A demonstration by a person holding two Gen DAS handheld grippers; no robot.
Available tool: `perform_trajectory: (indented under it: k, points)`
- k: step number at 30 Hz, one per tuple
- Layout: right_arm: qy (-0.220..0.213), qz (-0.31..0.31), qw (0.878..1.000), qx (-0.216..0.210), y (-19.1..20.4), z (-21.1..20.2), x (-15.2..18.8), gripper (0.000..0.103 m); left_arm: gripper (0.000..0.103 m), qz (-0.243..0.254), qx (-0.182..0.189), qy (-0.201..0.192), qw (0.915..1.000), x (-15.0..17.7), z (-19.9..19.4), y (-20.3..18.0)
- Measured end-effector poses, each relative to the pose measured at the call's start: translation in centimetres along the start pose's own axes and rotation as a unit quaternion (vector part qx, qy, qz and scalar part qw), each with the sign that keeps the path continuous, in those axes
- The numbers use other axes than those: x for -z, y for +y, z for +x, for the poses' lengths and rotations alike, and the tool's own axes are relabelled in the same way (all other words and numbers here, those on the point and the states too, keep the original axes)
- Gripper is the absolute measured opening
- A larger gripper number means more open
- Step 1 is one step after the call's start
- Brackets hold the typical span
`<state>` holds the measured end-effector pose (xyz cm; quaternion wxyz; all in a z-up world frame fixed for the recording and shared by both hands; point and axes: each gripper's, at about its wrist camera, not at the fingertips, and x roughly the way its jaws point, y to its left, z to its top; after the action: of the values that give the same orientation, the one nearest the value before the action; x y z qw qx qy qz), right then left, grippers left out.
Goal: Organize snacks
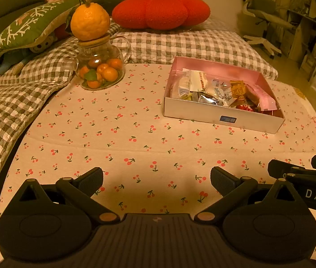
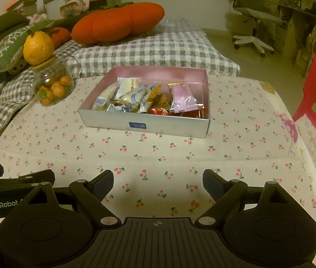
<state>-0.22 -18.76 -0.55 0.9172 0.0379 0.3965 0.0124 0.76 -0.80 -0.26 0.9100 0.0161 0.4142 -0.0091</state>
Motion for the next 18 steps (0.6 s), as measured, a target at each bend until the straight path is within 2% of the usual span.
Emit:
perform_trajectory:
  k: [18]
  points:
    - [0.001, 0.000, 1.000, 0.001, 0.04, 0.06, 0.03, 0.089, 0.102, -0.001, 0.000, 0.004, 1.0000, 0.08, 0.00, 0.07]
